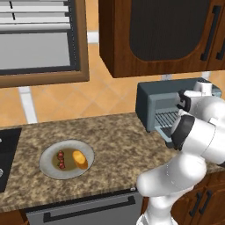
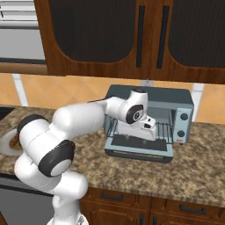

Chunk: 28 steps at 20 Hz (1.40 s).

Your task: Pick up the kebab skewer and baguette bread, and place them inside the toaster oven. Close the toaster oven door and start by setting the timer.

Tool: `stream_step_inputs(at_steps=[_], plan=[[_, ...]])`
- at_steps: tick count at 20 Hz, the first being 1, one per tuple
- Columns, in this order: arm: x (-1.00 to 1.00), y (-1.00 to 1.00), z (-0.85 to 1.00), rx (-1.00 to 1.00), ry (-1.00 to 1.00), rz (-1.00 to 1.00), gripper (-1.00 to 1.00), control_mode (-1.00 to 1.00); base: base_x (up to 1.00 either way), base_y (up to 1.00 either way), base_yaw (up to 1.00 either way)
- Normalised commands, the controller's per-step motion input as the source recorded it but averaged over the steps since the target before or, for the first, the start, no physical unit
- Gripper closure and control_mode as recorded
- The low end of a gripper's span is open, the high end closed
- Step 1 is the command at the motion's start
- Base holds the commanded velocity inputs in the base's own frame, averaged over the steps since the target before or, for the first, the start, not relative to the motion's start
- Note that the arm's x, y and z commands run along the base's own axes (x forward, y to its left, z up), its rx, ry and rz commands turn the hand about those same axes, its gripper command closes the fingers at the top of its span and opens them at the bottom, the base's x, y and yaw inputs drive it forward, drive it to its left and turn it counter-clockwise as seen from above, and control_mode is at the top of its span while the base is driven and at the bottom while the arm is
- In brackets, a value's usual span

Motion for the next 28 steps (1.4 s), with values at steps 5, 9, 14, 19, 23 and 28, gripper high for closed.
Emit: stream_step_inputs(at_steps=[5, 9, 14, 19, 23, 28], plan=[[-0.78, 0.11, 0.27, 0.00, -0.06, 0.00, -1.00, -1.00, 0.00, 0.00, 0.00], [-0.64, 0.71, 0.51, 0.00, 0.00, 0.00, -1.00, -1.00, 0.00, 0.00, 0.00], [-0.46, 1.00, 0.28, 0.00, 0.00, -0.01, -1.00, -1.00, 0.00, 0.00, 0.00], [-0.25, 1.00, 0.17, 0.00, 0.00, 0.00, -1.00, -1.00, 0.00, 0.00, 0.00], [0.00, 1.00, 0.01, -0.01, -0.05, 0.00, -1.00, -1.00, 0.00, 0.00, 0.00], [0.05, 1.00, 0.00, -0.05, -0.10, 0.00, -1.00, -1.00, 0.00, 0.00, 0.00]])
